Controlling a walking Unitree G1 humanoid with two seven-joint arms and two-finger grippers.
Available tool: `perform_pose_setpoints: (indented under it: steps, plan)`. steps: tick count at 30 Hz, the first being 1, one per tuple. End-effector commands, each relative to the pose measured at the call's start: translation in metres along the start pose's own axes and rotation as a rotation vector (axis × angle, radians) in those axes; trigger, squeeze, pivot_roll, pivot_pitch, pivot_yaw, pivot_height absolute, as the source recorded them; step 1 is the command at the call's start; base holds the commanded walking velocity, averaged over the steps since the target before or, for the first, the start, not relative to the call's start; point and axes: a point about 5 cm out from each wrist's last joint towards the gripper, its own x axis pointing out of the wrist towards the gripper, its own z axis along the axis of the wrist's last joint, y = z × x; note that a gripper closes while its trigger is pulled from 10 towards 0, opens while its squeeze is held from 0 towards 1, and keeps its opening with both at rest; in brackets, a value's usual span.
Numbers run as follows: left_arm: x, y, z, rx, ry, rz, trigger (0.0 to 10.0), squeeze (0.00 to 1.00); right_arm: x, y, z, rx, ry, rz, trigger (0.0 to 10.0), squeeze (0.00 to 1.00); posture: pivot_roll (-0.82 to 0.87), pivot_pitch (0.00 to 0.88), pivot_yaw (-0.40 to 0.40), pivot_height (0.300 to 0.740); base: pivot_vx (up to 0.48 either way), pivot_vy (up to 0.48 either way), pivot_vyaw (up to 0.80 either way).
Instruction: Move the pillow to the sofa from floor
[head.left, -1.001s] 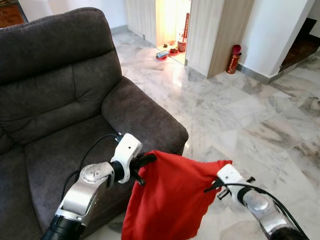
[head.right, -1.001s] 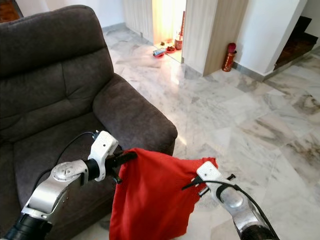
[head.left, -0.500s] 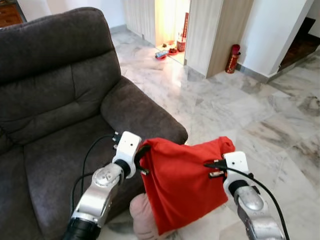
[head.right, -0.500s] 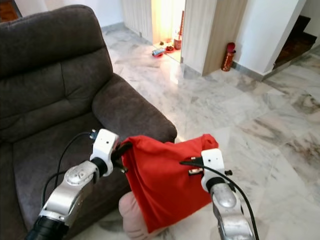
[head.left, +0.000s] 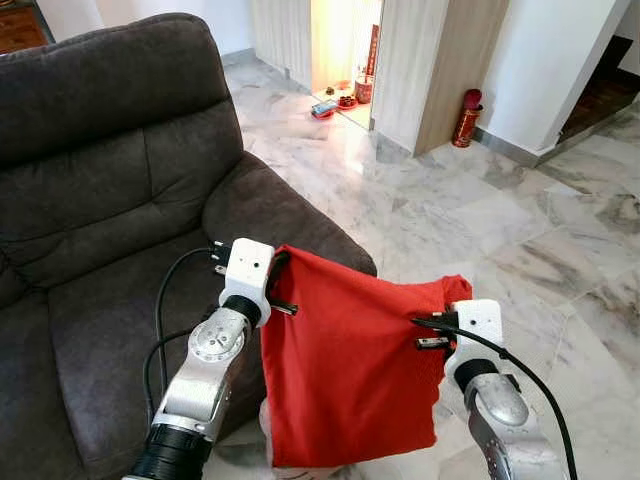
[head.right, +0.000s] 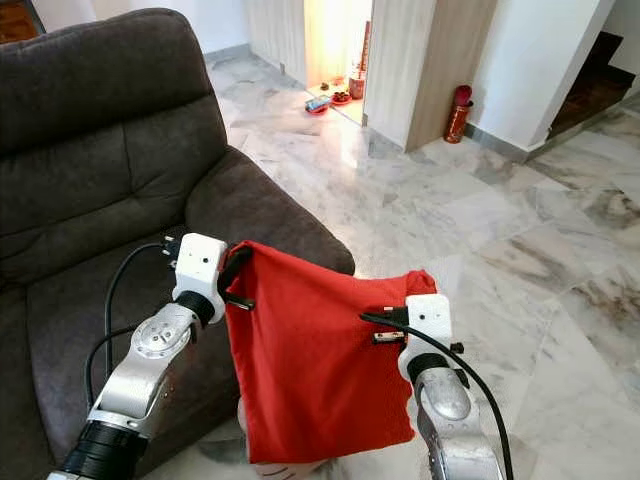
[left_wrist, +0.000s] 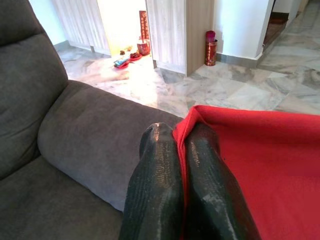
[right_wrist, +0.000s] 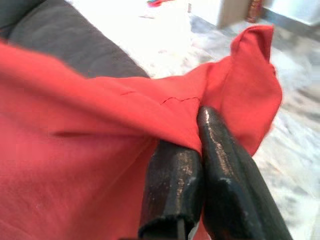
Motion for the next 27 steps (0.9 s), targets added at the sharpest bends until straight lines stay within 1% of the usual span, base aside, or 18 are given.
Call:
perform_pose_setpoints:
  steps: [1, 2, 7, 8, 9, 12, 13, 14, 19, 22, 24, 26, 27]
  plan:
    - [-0.004, 0.016, 0.020, 0.058, -0.103, 0.063, 10.0, 0.00, -0.003, -0.012, 0.016, 0.026, -0.074, -0.081, 10.0, 0.00, -0.01, 0.000, -0.012, 0.736, 0.000, 0.000, 0.00]
    - [-0.005, 0.016, 0.018, 0.077, -0.102, 0.064, 10.0, 0.00, -0.004, -0.011, 0.016, 0.039, -0.078, -0.089, 10.0, 0.00, -0.02, 0.000, -0.011, 0.736, 0.000, 0.000, 0.00]
    - [-0.005, 0.015, 0.014, 0.060, -0.090, 0.069, 10.0, 0.00, -0.005, -0.009, 0.015, 0.057, -0.102, -0.116, 10.0, 0.00, -0.02, 0.000, -0.009, 0.736, 0.000, 0.000, 0.00]
    - [-0.005, 0.014, 0.010, 0.077, -0.082, 0.067, 10.0, 0.00, -0.006, -0.010, 0.012, 0.064, -0.115, -0.120, 10.0, 0.00, -0.02, 0.000, -0.010, 0.736, 0.000, 0.000, 0.00]
    - [-0.005, 0.014, 0.010, 0.077, -0.082, 0.067, 10.0, 0.00, -0.006, -0.010, 0.012, 0.064, -0.115, -0.120, 10.0, 0.00, -0.02, 0.000, -0.010, 0.736, 0.000, 0.000, 0.00]
    - [-0.005, 0.013, 0.003, 0.086, -0.070, 0.068, 10.0, 0.00, -0.006, -0.013, 0.008, 0.059, -0.126, -0.130, 10.0, 0.00, -0.02, 0.000, -0.010, 0.736, 0.000, 0.000, 0.00]
    - [-0.007, 0.011, -0.006, 0.088, -0.050, 0.066, 10.0, 0.00, -0.004, -0.018, 0.001, 0.050, -0.126, -0.141, 10.0, 0.00, -0.02, 0.000, -0.012, 0.736, 0.000, 0.000, 0.00]
    - [-0.008, 0.011, -0.010, 0.076, -0.037, 0.075, 10.0, 0.00, -0.003, -0.021, -0.001, 0.047, -0.129, -0.149, 10.0, 0.00, -0.02, 0.000, -0.013, 0.736, 0.000, 0.000, 0.00]
    - [-0.008, 0.011, -0.013, 0.067, -0.029, 0.081, 10.0, 0.00, -0.003, -0.023, -0.002, 0.046, -0.131, -0.154, 10.0, 0.00, -0.02, 0.000, -0.014, 0.736, 0.000, 0.000, 0.00]
    - [-0.012, 0.014, -0.024, 0.014, 0.011, 0.116, 10.0, 0.00, 0.002, -0.022, 0.002, 0.056, -0.152, -0.141, 10.0, 0.00, -0.02, 0.000, -0.020, 0.736, 0.000, 0.000, 0.00]
    - [-0.012, 0.014, -0.024, 0.014, 0.011, 0.116, 10.0, 0.00, 0.002, -0.022, 0.002, 0.056, -0.152, -0.141, 10.0, 0.00, -0.02, 0.000, -0.020, 0.736, 0.000, 0.000, 0.00]
    - [-0.014, 0.019, -0.027, 0.046, 0.008, 0.115, 10.0, 0.00, 0.006, -0.020, 0.005, 0.068, -0.190, -0.128, 10.0, 0.00, -0.01, 0.000, -0.022, 0.736, 0.000, 0.000, 0.00]
    - [-0.014, 0.019, -0.027, 0.046, 0.008, 0.115, 10.0, 0.00, 0.006, -0.020, 0.005, 0.068, -0.190, -0.128, 10.0, 0.00, -0.01, 0.000, -0.022, 0.736, 0.000, 0.000, 0.00]
